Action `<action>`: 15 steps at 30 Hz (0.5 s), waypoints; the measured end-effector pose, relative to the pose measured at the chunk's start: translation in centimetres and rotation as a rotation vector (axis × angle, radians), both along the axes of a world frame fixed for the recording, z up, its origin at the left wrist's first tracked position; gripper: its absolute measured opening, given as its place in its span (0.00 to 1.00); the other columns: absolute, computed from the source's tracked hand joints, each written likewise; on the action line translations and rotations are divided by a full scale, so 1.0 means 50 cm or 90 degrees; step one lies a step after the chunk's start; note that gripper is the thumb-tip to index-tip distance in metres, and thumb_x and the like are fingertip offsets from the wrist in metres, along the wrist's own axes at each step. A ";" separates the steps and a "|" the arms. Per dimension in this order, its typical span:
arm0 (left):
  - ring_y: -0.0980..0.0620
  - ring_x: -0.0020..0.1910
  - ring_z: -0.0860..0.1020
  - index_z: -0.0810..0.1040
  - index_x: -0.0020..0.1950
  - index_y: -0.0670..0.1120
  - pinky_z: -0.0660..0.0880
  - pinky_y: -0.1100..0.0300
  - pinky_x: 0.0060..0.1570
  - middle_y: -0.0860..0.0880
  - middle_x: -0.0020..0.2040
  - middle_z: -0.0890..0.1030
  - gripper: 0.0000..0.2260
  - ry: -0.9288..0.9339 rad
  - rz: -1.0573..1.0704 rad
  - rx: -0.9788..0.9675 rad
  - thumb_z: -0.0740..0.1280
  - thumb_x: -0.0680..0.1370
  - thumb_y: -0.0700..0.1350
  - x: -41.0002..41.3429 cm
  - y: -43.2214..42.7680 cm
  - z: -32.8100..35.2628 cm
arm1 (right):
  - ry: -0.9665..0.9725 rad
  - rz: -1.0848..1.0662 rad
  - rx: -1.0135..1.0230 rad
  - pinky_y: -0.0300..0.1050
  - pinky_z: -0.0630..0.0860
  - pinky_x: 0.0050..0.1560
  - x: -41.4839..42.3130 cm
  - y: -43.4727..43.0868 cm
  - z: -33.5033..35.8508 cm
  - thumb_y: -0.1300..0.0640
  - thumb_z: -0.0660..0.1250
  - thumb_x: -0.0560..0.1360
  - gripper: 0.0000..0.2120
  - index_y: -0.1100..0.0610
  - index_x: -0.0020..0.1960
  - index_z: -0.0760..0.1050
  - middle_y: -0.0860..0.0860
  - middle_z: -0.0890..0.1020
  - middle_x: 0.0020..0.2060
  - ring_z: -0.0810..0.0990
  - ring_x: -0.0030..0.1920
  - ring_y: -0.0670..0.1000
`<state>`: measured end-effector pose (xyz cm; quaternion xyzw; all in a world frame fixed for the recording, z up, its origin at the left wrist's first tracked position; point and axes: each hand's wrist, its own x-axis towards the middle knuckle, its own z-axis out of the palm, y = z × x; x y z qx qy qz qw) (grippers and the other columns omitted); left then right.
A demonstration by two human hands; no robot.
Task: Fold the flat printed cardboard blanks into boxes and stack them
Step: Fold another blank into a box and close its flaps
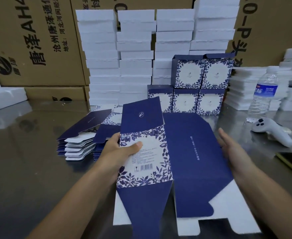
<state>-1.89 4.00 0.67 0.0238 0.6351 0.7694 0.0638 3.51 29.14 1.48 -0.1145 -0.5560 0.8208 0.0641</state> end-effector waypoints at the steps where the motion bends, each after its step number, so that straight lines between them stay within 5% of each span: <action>1: 0.44 0.42 0.84 0.75 0.55 0.46 0.81 0.49 0.39 0.44 0.48 0.84 0.18 0.008 0.020 -0.023 0.74 0.69 0.36 -0.002 -0.002 -0.002 | -0.001 -0.003 0.035 0.47 0.78 0.44 0.003 -0.004 -0.002 0.42 0.59 0.77 0.20 0.57 0.48 0.81 0.53 0.85 0.37 0.84 0.36 0.52; 3: 0.45 0.43 0.84 0.75 0.53 0.47 0.81 0.49 0.40 0.44 0.50 0.83 0.17 0.018 0.046 -0.056 0.74 0.70 0.35 -0.004 -0.004 -0.005 | -0.007 -0.048 0.176 0.49 0.79 0.45 0.003 -0.008 -0.016 0.45 0.63 0.77 0.18 0.58 0.47 0.82 0.54 0.86 0.40 0.85 0.39 0.54; 6: 0.46 0.42 0.84 0.75 0.53 0.48 0.81 0.52 0.37 0.45 0.50 0.83 0.17 0.020 0.053 -0.085 0.75 0.70 0.35 -0.005 -0.005 -0.004 | 0.007 -0.100 0.271 0.44 0.80 0.32 -0.001 -0.013 -0.023 0.46 0.62 0.78 0.18 0.57 0.40 0.83 0.52 0.85 0.35 0.84 0.34 0.51; 12: 0.45 0.43 0.84 0.75 0.56 0.48 0.81 0.47 0.46 0.47 0.46 0.85 0.15 0.011 -0.033 -0.128 0.74 0.72 0.42 -0.003 -0.009 -0.003 | 0.011 -0.085 0.255 0.38 0.75 0.23 -0.001 -0.006 -0.025 0.51 0.60 0.80 0.16 0.55 0.39 0.82 0.51 0.85 0.32 0.83 0.29 0.50; 15: 0.48 0.41 0.83 0.79 0.50 0.49 0.77 0.54 0.48 0.51 0.39 0.85 0.10 0.008 0.018 -0.169 0.64 0.79 0.54 -0.007 -0.003 -0.005 | 0.003 -0.094 0.226 0.39 0.76 0.24 0.001 -0.003 -0.018 0.52 0.61 0.79 0.13 0.55 0.43 0.82 0.52 0.85 0.35 0.84 0.31 0.51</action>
